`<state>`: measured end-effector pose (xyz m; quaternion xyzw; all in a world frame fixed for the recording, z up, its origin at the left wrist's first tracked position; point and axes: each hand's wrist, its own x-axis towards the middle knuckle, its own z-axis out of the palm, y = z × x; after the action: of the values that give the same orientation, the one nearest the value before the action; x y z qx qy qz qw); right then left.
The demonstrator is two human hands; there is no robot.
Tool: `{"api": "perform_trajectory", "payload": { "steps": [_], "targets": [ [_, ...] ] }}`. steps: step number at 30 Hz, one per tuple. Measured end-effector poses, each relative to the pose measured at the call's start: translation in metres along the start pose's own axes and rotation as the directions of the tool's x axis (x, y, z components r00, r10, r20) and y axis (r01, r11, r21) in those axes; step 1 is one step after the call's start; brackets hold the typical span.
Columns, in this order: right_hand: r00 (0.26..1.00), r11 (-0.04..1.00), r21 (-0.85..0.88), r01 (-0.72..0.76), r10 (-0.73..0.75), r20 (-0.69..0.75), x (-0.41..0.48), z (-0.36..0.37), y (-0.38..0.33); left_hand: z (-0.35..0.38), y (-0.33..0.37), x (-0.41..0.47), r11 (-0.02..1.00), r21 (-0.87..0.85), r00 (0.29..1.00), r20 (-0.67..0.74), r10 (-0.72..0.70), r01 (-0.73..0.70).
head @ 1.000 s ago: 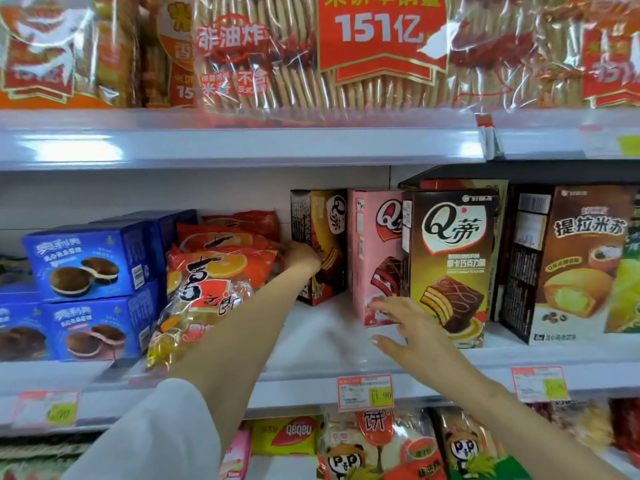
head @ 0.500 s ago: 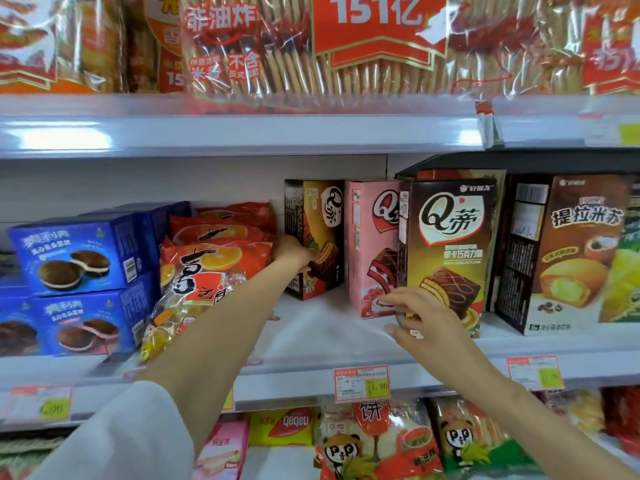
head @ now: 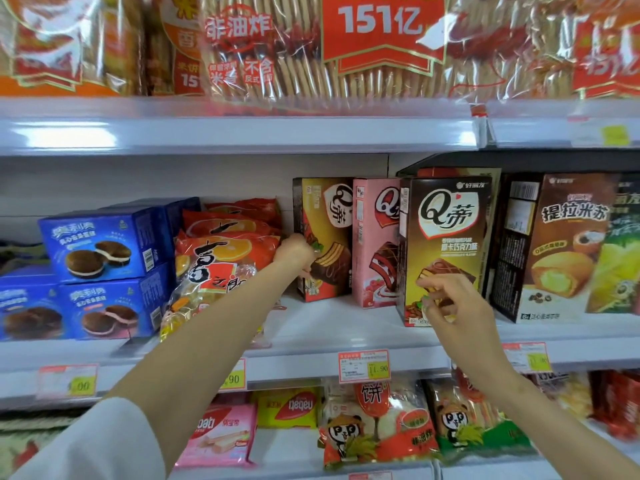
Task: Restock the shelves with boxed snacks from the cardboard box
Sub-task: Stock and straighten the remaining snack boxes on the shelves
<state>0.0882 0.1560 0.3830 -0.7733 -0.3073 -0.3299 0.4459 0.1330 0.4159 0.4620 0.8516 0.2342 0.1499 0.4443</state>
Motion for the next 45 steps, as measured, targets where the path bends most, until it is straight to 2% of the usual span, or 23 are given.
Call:
{"api": "perform_trajectory", "payload": {
  "steps": [5,7,10,13,16,18,20,21,23,26,32,35,37,39,41,43,45],
  "targets": [
    [1.0,1.0,-0.024,0.016,-0.016,0.002,-0.004,-0.009,-0.001,0.003,-0.004,-0.008,0.999,-0.042,0.997,-0.064,0.031,-0.034],
    [0.996,0.999,-0.031,-0.033,0.03,-0.083,-0.001,-0.013,0.002,0.01,-0.001,-0.02,0.999,-0.04,0.998,-0.058,0.022,-0.024],
    [0.964,0.981,-0.061,-0.183,0.167,-0.205,0.01,-0.022,0.015,0.031,-0.001,-0.039,0.997,0.066,0.976,-0.21,0.053,-0.04],
    [0.936,0.941,0.047,-0.337,0.34,-0.097,0.026,-0.029,0.03,0.048,-0.004,-0.048,0.986,0.091,0.938,-0.307,0.162,-0.14],
    [0.882,0.847,0.248,-0.47,0.461,0.097,0.04,-0.031,0.033,0.051,-0.003,-0.043,0.99,0.017,0.954,-0.265,0.142,-0.143],
    [0.844,0.797,0.279,-0.536,0.507,0.174,0.046,-0.03,0.035,0.053,0.0,-0.043,0.987,-0.024,0.957,-0.25,0.149,-0.16],
    [0.817,0.772,0.267,-0.577,0.543,0.194,0.049,-0.029,0.038,0.059,0.002,-0.047,0.976,0.011,0.935,-0.285,0.213,-0.219],
    [0.807,0.758,0.276,-0.591,0.555,0.202,0.051,-0.029,0.04,0.063,0.003,-0.05,0.967,0.041,0.928,-0.272,0.253,-0.252],
    [0.783,0.718,0.313,-0.622,0.577,0.233,0.054,-0.028,0.044,0.072,0.004,-0.051,0.951,0.08,0.939,-0.148,0.309,-0.3],
    [0.763,0.671,0.364,-0.646,0.59,0.266,0.059,-0.031,0.045,0.083,0.006,-0.044,0.94,0.123,0.946,-0.007,0.323,-0.32],
    [0.781,0.639,0.488,-0.594,0.603,0.161,0.05,-0.04,0.049,0.088,0.008,-0.034,0.921,0.167,0.932,-0.025,0.362,-0.353],
    [0.795,0.629,0.525,-0.573,0.582,0.17,0.046,-0.038,0.044,0.084,0.003,-0.031,0.918,0.145,0.929,0.011,0.371,-0.369],
    [0.819,0.649,0.523,-0.552,0.54,0.194,0.047,-0.029,0.034,0.073,0.0,-0.042,0.912,0.136,0.914,-0.072,0.399,-0.388],
    [0.836,0.657,0.529,-0.537,0.498,0.23,0.049,-0.013,0.019,0.059,-0.005,-0.064,0.909,0.126,0.873,-0.252,0.417,-0.398],
    [0.845,0.659,0.533,-0.531,0.464,0.268,0.052,0.008,0.004,0.045,-0.014,-0.09,0.902,0.064,0.832,-0.362,0.419,-0.427],
    [0.844,0.64,0.552,-0.534,0.438,0.308,0.053,0.031,-0.008,0.035,-0.025,-0.103,0.894,0.023,0.828,-0.367,0.424,-0.448],
    [0.851,0.663,0.533,-0.526,0.415,0.323,0.052,0.052,-0.017,0.026,-0.035,-0.103,0.908,0.068,0.851,-0.326,0.412,-0.414]
  ]
}}
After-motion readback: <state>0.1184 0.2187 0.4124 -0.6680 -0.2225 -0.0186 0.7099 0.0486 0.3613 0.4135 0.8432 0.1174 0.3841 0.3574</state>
